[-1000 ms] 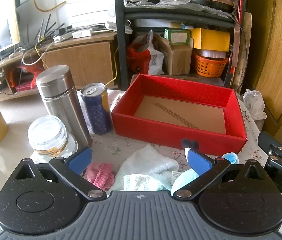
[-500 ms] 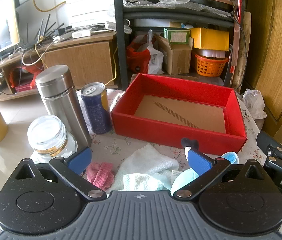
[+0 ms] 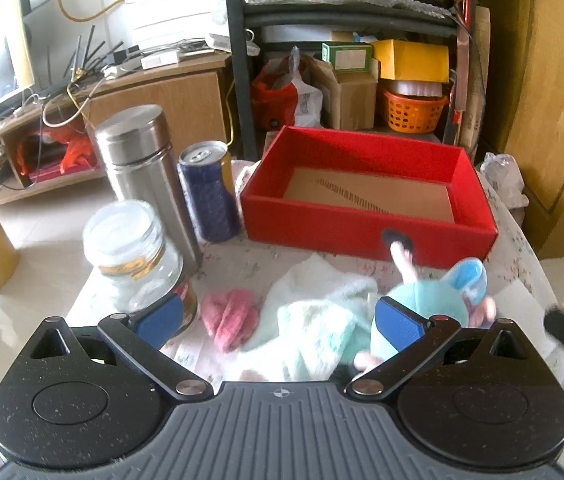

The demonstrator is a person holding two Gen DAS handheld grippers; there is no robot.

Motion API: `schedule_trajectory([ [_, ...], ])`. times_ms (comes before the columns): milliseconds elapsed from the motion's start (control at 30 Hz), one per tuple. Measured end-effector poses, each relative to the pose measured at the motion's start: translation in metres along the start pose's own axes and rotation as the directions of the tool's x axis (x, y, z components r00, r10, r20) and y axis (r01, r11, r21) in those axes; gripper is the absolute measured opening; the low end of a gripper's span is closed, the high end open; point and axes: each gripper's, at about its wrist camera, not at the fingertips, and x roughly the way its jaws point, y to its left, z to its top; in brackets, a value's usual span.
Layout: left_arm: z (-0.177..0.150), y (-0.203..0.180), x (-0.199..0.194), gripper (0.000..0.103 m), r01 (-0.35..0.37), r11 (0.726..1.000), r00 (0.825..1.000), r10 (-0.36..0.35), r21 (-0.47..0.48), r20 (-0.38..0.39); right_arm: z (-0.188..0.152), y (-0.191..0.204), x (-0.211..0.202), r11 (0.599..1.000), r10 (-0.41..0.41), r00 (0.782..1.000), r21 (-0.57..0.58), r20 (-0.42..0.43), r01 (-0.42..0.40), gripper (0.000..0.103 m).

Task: Organize soft objects
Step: 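Grasp the white plush bear with the left tool while the right tool grasps a white speckled sponge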

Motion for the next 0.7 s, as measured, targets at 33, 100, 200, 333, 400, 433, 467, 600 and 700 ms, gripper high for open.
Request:
schedule_trajectory([
  [33, -0.004, 0.002, -0.001, 0.097, 0.001, 1.000, 1.000, -0.001, 0.003, -0.004, -0.008, 0.001, -0.005, 1.000, 0.013, 1.000, -0.020, -0.015, -0.014, 0.079],
  [100, -0.009, 0.005, -0.002, 0.097, 0.011, 1.000, 1.000, -0.011, 0.010, -0.018, -0.021, 0.004, -0.010, 0.998, 0.037, 0.998, -0.052, -0.052, -0.040, 0.079],
  [200, -0.016, 0.005, -0.003, 0.097, 0.011, 0.999, 1.000, -0.010, 0.030, -0.027, -0.038, 0.010, -0.013, 0.992, 0.050, 0.996, -0.110, -0.077, -0.058, 0.079],
  [333, -0.025, 0.005, -0.008, 0.097, 0.037, 0.998, 0.999, -0.035, 0.049, -0.040, -0.046, 0.013, -0.015, 0.979, 0.100, 0.990, -0.170, -0.103, -0.117, 0.079],
  [400, -0.027, 0.007, -0.010, 0.097, 0.064, 0.997, 0.997, -0.062, 0.042, -0.054, -0.051, 0.015, -0.014, 0.958, 0.160, 0.978, -0.218, -0.137, -0.188, 0.079],
  [433, -0.028, 0.009, -0.012, 0.097, 0.073, 0.997, 0.996, -0.072, 0.032, -0.055, -0.053, 0.017, -0.013, 0.941, 0.187, 0.969, -0.253, -0.161, -0.224, 0.079],
  [467, -0.029, 0.010, -0.013, 0.097, 0.079, 0.997, 0.996, -0.077, 0.028, -0.053, -0.057, 0.020, -0.012, 0.921, 0.210, 0.959, -0.290, -0.189, -0.259, 0.079],
  [600, -0.029, 0.013, -0.014, 0.097, 0.088, 0.996, 0.995, -0.086, 0.031, -0.051, -0.072, 0.032, -0.008, 0.822, 0.251, 0.927, -0.445, -0.278, -0.356, 0.079],
  [700, -0.029, 0.014, -0.011, 0.097, 0.102, 0.994, 0.992, -0.100, 0.029, -0.072, -0.080, 0.039, 0.003, 0.767, 0.256, 0.910, -0.505, -0.325, -0.396, 0.078],
])
